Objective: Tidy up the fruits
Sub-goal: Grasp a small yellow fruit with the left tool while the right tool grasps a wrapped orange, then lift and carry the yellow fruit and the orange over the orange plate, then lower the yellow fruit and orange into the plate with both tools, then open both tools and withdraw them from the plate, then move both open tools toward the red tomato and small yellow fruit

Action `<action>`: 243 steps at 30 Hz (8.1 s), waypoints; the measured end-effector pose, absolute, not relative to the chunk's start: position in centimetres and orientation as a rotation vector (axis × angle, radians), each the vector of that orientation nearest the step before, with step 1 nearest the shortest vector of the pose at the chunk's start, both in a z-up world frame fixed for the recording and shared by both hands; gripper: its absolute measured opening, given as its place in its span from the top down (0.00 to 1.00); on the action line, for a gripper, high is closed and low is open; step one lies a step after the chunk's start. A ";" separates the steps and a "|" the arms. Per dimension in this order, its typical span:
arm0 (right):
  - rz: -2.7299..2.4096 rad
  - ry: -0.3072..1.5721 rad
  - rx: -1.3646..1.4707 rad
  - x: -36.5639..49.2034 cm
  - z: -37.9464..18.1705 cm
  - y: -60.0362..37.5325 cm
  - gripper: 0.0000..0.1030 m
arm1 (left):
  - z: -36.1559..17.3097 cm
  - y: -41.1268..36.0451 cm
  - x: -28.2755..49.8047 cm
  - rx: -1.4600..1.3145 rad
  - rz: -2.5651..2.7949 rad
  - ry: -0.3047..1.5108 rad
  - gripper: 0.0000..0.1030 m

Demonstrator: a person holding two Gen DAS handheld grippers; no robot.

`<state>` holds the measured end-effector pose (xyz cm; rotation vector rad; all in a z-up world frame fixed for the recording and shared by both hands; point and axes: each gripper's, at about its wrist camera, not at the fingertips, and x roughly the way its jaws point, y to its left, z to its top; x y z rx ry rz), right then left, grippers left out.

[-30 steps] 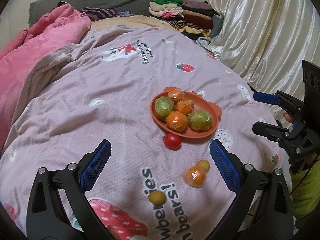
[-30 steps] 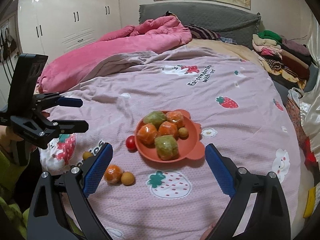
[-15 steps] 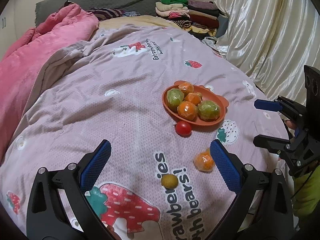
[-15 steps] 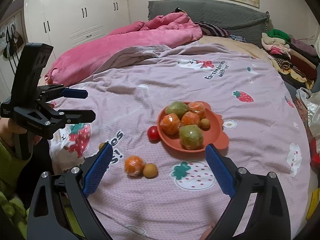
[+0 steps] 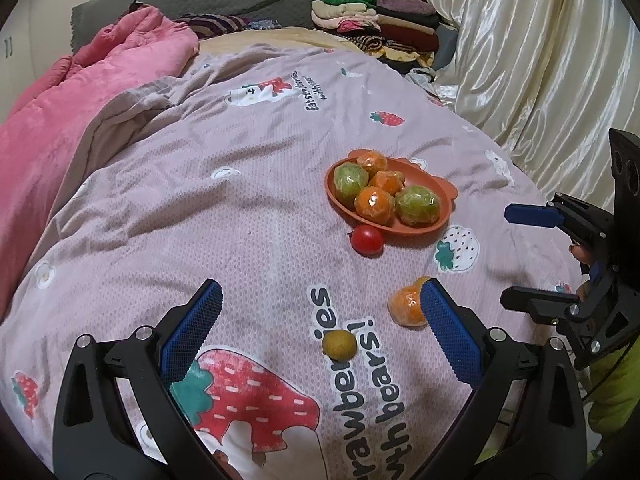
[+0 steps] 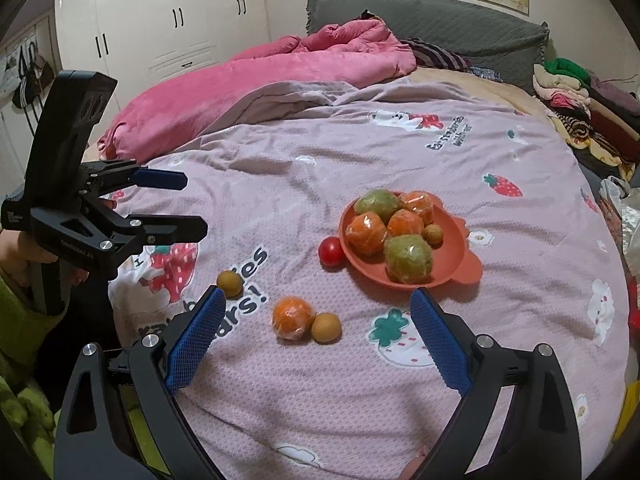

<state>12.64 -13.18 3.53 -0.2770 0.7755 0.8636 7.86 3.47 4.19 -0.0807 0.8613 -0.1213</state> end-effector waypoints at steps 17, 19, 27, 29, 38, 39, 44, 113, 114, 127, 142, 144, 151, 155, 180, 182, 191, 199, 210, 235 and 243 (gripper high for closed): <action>0.933 0.847 -0.301 10.9 0.6 -11.4 0.24 | 0.8 2.9 6.6 -0.044 -0.165 0.951 0.10; 0.939 0.852 -0.323 10.9 0.3 -11.1 0.32 | 0.4 2.5 6.4 -0.031 -0.183 0.960 0.15; 0.949 0.869 -0.378 10.9 -0.6 -10.9 0.52 | -1.3 1.3 7.2 -0.002 -0.241 1.021 0.55; 0.958 0.877 -0.382 10.8 -0.8 -10.9 0.55 | -1.8 1.1 7.5 0.005 -0.246 1.036 0.58; 0.949 0.899 -0.396 11.2 -1.9 -10.0 0.59 | -3.6 0.6 9.3 0.032 -0.239 1.074 0.72; 0.947 0.900 -0.398 11.3 -1.9 -9.9 0.60 | -3.8 0.6 9.4 0.034 -0.241 1.075 0.74; 0.945 0.893 -0.441 11.9 -2.0 -9.0 0.62 | -3.7 1.5 9.6 -0.018 -0.254 1.069 0.81; 0.780 0.768 -0.262 24.5 2.2 -16.3 0.68 | 1.8 -2.6 21.2 -0.044 -0.337 0.971 0.81; 0.781 0.770 -0.261 24.7 2.1 -16.3 0.68 | 1.8 -2.6 21.5 -0.044 -0.337 0.972 0.81; 0.787 0.793 -0.265 25.9 1.1 -15.9 0.68 | 0.9 -3.0 23.3 -0.028 -0.329 0.991 0.81; 0.784 0.824 -0.299 26.3 -0.3 -15.0 0.68 | 0.4 -3.0 23.3 -0.034 -0.333 0.999 0.75; 0.785 0.827 -0.301 26.3 -0.4 -14.9 0.68 | 0.3 -3.0 23.2 -0.032 -0.334 0.998 0.75; 0.784 0.833 -0.312 26.4 -0.6 -14.6 0.68 | 0.6 -2.8 23.1 -0.034 -0.340 0.986 0.71; 0.785 0.838 -0.321 26.4 -0.7 -14.3 0.68 | 0.8 -2.9 22.9 -0.028 -0.343 0.979 0.71; 0.763 0.843 -0.339 26.5 -0.8 -14.0 0.67 | 1.1 -2.0 22.4 -0.042 -0.332 0.966 0.71; 0.764 0.843 -0.336 26.4 -0.7 -14.1 0.67 | 1.1 -2.0 22.5 -0.043 -0.330 0.967 0.67; 0.746 0.835 -0.309 25.9 -0.2 -15.0 0.60 | 1.4 -1.9 22.2 -0.042 -0.320 0.956 0.60; 0.733 0.827 -0.292 25.3 0.1 -15.4 0.50 | 1.8 -1.5 21.9 -0.047 -0.306 0.942 0.48; 0.707 0.798 -0.280 24.4 0.8 -15.8 0.34 | 2.3 -1.2 21.6 -0.050 -0.298 0.923 0.35; 0.647 0.755 -0.274 22.7 2.8 -16.3 0.10 | 3.9 0.1 20.1 -0.069 -0.268 0.872 0.10; 0.653 0.732 -0.263 21.6 3.6 -16.3 0.07 | 4.3 0.3 19.4 -0.073 -0.262 0.856 0.10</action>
